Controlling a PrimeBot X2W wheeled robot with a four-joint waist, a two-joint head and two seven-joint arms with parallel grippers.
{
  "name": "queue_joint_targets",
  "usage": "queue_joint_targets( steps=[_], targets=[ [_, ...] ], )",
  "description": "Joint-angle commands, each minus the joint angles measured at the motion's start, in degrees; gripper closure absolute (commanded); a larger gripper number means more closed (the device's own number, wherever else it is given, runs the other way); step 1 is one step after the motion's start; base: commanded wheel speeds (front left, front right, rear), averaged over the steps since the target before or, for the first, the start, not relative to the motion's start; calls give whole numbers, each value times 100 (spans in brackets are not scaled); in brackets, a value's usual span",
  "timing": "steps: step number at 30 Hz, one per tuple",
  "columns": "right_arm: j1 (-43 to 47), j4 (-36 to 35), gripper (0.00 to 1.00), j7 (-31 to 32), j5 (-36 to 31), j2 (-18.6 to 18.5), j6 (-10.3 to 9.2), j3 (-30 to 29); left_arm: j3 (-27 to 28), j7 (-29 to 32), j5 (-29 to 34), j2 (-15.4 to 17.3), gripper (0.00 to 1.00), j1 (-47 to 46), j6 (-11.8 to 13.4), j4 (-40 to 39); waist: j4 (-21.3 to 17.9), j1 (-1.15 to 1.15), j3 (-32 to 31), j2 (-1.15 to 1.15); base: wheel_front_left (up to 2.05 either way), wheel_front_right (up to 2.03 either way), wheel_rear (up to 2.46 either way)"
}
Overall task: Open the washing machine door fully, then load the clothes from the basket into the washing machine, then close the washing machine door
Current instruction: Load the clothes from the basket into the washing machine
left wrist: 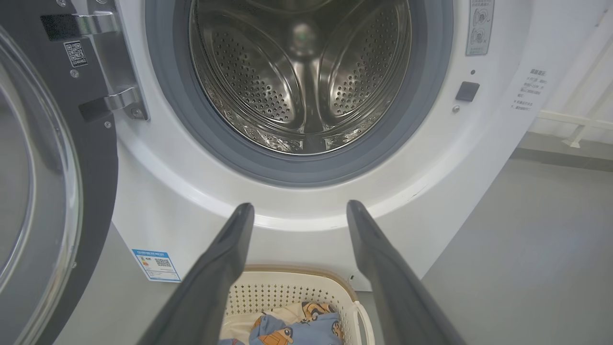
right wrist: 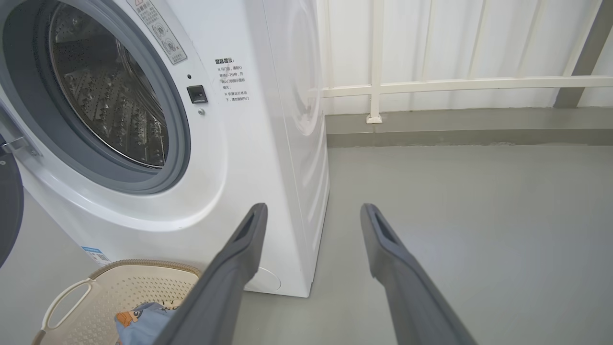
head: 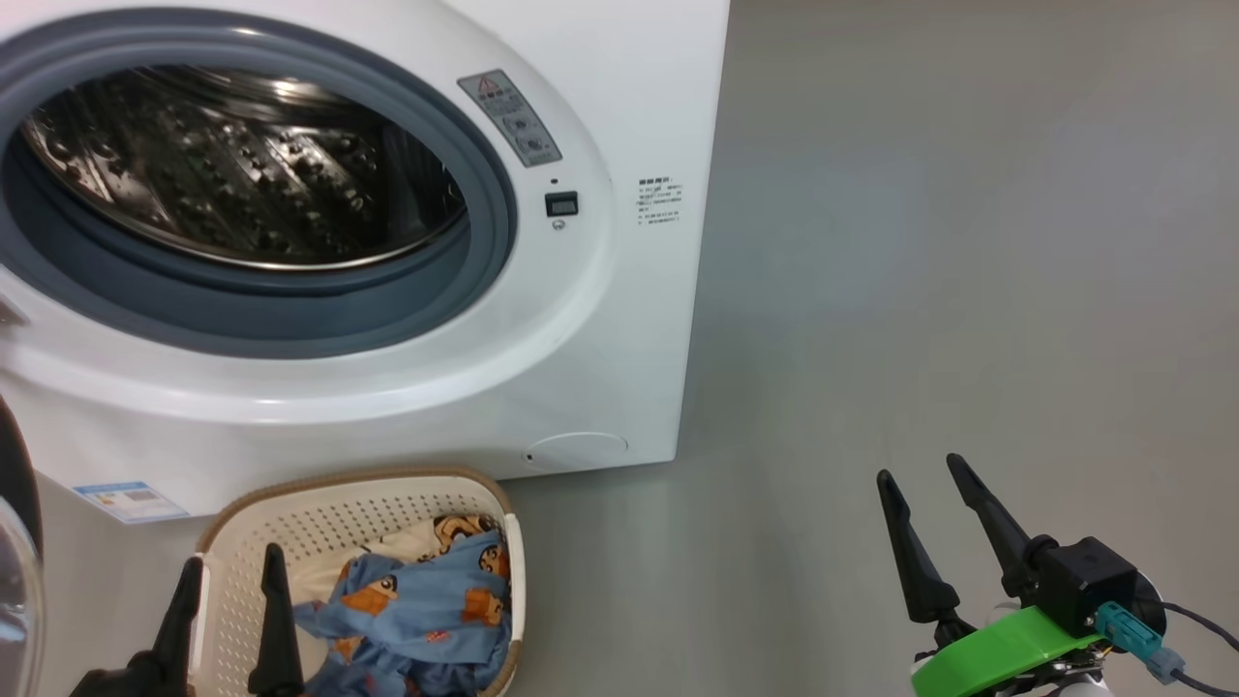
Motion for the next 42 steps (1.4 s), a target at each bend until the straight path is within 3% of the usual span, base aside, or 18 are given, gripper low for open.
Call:
queue_joint_targets(
  steps=[1,21,42],
  targets=[
    [-171,-112,0,-68,31,-29,9,173,155,-32,-55,70,0,-268,-34,-94,-17,0,100,0,0,0,0],
    [-442,-21,0,-68,41,-56,9,161,67,-32,-211,70,0,-780,-145,481,-143,0,958,0,0,0,0],
    [-1081,-204,0,-68,193,-125,9,306,313,-32,7,167,0,-2423,-364,2312,-543,0,2806,0,0,0,0]
  ],
)
